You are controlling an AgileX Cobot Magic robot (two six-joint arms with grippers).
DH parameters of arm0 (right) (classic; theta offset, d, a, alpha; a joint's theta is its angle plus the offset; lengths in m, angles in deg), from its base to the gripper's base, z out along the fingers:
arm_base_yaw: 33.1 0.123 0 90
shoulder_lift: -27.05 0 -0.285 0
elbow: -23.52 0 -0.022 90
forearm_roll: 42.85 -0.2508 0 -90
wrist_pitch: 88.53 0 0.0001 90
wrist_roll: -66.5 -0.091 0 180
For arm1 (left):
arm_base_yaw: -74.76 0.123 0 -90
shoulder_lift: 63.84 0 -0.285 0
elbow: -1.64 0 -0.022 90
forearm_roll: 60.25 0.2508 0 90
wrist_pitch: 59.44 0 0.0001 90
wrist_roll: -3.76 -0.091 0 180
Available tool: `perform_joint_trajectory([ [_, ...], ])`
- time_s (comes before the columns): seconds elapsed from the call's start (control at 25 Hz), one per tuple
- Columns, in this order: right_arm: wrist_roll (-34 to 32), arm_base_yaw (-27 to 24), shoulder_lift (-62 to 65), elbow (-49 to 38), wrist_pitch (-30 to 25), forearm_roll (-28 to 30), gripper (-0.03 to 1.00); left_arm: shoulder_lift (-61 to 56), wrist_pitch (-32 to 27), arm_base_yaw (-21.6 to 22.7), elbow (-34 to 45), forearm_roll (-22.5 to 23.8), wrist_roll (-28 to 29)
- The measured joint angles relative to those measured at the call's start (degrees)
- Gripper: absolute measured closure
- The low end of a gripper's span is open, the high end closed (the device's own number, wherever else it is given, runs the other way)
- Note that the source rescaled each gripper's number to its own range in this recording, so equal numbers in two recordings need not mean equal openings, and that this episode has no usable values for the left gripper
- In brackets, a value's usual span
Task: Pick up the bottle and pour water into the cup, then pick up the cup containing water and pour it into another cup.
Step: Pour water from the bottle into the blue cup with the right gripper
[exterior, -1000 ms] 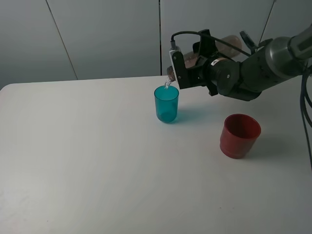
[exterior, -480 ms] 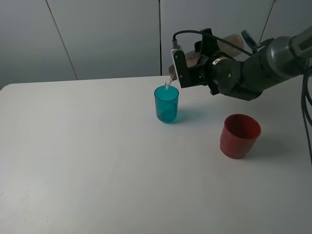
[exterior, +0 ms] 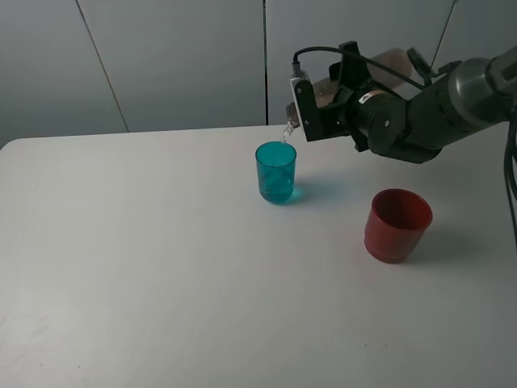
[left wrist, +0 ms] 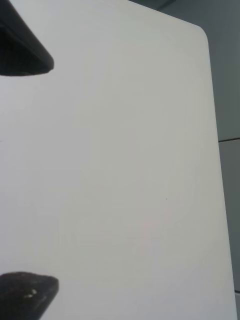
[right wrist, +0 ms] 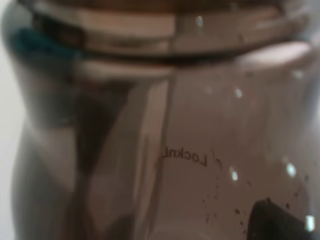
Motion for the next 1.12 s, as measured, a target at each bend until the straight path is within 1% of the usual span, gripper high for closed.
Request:
perform_joint_trajectory([
  [0.28,0.0,-1.6,0.0,0.0,0.0,6.3,0.94,0.0,0.0,0.0,0.0,0.0,0.0],
  [0.56,0.0,-1.7,0.0,0.0,0.0,12.7,0.94,0.0,0.0,0.0,0.0,0.0,0.1],
  [0.96,0.0,-1.7,0.0,0.0,0.7,17.9,0.94,0.0,0.0,0.0,0.0,0.0,0.1],
  [1.12,0.0,-1.7,0.0,0.0,0.8,18.8,0.94,0.0,0.0,0.0,0.0,0.0,0.1],
])
